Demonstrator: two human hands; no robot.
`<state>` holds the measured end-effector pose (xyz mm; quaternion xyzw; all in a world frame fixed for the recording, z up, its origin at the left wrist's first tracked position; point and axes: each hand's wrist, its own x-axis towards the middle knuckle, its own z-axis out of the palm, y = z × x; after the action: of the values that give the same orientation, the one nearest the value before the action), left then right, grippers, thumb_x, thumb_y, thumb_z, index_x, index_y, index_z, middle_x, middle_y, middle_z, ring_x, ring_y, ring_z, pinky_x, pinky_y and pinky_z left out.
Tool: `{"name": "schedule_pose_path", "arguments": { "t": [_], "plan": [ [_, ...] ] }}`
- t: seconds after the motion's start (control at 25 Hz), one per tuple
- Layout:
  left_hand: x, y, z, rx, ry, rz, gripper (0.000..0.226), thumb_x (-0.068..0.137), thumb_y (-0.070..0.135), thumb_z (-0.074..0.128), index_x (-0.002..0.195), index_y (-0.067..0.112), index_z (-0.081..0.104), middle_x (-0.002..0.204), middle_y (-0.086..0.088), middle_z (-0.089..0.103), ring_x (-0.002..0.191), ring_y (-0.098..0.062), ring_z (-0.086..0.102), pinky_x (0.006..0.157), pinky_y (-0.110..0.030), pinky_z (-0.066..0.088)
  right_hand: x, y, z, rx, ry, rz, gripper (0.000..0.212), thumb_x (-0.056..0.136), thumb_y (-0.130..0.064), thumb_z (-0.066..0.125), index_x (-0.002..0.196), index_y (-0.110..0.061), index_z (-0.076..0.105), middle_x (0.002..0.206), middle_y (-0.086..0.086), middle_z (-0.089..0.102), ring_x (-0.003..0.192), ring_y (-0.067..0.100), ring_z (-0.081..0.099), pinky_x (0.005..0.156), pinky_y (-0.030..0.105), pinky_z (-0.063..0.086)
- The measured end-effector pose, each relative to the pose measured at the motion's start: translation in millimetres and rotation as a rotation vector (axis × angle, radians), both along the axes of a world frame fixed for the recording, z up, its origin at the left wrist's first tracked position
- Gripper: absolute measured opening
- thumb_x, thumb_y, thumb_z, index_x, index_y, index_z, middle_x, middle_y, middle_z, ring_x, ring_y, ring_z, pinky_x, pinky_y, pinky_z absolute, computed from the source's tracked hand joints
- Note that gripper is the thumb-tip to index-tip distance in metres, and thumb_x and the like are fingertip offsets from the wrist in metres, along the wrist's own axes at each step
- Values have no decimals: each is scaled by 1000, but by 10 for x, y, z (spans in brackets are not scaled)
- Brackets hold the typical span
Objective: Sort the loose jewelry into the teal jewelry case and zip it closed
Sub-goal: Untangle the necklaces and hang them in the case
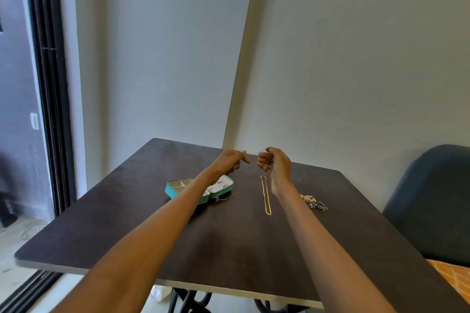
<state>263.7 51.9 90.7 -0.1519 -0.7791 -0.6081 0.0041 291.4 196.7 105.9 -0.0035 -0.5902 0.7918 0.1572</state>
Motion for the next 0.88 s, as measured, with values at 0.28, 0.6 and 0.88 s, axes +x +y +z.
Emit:
{"name": "schedule_pose_path", "arguments": {
  "t": [0.28, 0.6, 0.88],
  "plan": [
    [-39, -43, -337, 20, -70, -10, 49, 102, 37, 29, 77, 12, 63, 55, -1, 34, 46, -7, 30, 45, -17, 25, 17, -2, 222, 28, 81, 24, 17, 98, -14, 43, 87, -15, 56, 87, 5, 68, 67, 14, 59, 63, 25, 52],
    [-57, 14, -485, 62, -156, -62, 44, 102, 38, 28, 90, 13, 62, 68, -6, 59, 50, -8, 58, 55, -20, 48, 28, -24, 255, 142, 78, 79, 12, 98, -19, 46, 92, -18, 57, 95, 0, 70, 63, 10, 57, 58, 21, 48],
    [34, 242, -47, 334, -143, -82, 50, 102, 42, 21, 99, 10, 59, 80, -13, 64, 68, -25, 64, 72, -35, 55, 23, -4, 150, 308, 13, 147, 13, 97, -18, 48, 101, -12, 60, 97, 1, 69, 67, 11, 58, 60, 21, 51]
  ]
}}
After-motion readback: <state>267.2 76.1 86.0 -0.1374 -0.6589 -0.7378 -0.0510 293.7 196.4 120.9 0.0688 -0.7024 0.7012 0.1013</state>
